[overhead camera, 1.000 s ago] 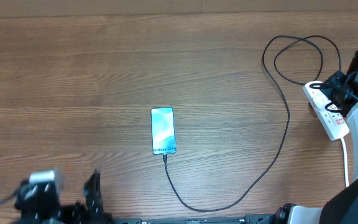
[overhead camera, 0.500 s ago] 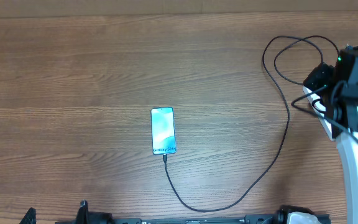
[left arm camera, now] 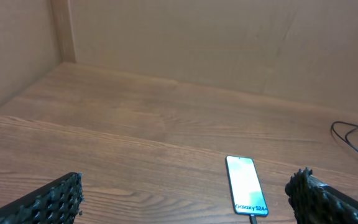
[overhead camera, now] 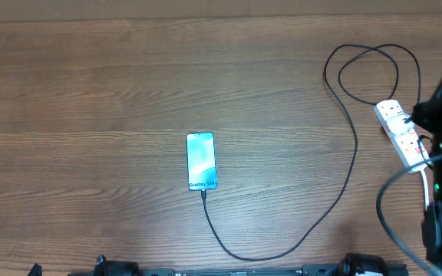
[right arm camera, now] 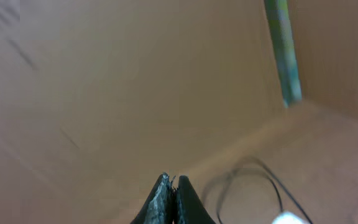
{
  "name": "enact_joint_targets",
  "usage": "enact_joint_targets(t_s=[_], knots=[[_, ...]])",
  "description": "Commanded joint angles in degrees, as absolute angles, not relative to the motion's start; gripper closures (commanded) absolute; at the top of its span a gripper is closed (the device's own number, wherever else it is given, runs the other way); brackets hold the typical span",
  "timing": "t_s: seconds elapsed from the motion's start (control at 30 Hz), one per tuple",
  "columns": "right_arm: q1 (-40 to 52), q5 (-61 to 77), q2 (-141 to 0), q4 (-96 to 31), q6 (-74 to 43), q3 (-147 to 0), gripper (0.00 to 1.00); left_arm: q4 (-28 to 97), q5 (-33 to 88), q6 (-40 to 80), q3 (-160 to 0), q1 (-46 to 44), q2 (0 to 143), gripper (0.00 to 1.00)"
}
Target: Plug charger to phone and switch on socket
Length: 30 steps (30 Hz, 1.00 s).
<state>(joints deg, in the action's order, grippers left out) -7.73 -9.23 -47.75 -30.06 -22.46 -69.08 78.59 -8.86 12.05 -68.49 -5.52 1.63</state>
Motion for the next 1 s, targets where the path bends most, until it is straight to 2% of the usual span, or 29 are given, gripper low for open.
enact_joint_targets(t_s=[0.0,0.33,0.7,0.97], knots=[[-7.4,-9.19,-46.96,-25.96,-22.31,-69.95,0.96,78.81,-9.65,12.84,-68.12,-5.43,0.23,0.0],[-7.4,-4.36,-48.25,-4.86,-22.26,-69.93,0.96,79.07,-9.61,12.86,-68.01,-0.54,0.23,0.0],[-7.4,-4.34,-48.23,-14.9,-22.06,-69.76,0.96,76.58,-4.75,17.45,-68.01,0.73,0.25,0.0],[-7.4,-1.06,-48.05,-15.16,-22.06,-69.71,0.94,69.52,-9.04,17.37,-64.25,0.73,0.25,0.0]])
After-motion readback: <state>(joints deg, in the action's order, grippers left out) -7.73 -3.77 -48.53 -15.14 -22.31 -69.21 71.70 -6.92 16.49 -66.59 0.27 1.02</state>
